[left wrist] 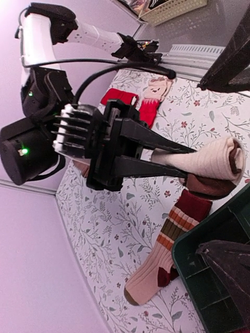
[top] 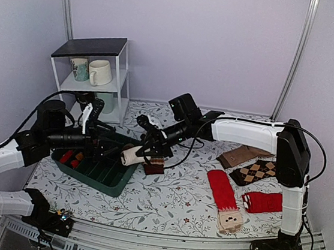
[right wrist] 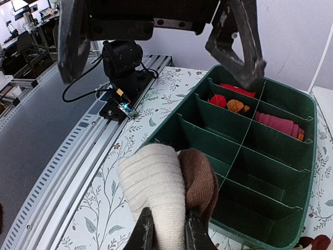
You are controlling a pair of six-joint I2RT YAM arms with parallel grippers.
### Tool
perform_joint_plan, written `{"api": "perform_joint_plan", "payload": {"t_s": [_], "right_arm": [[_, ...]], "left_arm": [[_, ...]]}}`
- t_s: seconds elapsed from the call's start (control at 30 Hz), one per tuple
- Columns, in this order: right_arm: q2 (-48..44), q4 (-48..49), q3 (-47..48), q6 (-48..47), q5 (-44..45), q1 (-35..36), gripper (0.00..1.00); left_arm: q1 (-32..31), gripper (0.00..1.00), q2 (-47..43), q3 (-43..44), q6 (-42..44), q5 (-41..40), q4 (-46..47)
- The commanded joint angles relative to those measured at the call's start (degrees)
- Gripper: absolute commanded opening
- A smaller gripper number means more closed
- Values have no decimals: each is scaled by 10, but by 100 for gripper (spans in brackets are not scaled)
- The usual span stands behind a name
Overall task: Roll the socks
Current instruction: Pass from the right arm to the left
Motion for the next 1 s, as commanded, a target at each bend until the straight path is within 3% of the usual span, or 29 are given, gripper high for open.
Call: {"api": "perform_joint_plan", "payload": {"t_s": [0.0,0.3,0.97], "right_arm": [[-7,-21,14,-21,3,5,4],[-13,-27,18,-27,7,9,4],[-26,-46,24,-37,17,10,4]], "left_arm": [[-20,99,39,13,22,37,23],[-43,99,79,16,29,29,48],[-76,92,129,17,40,-43,-1]]}}
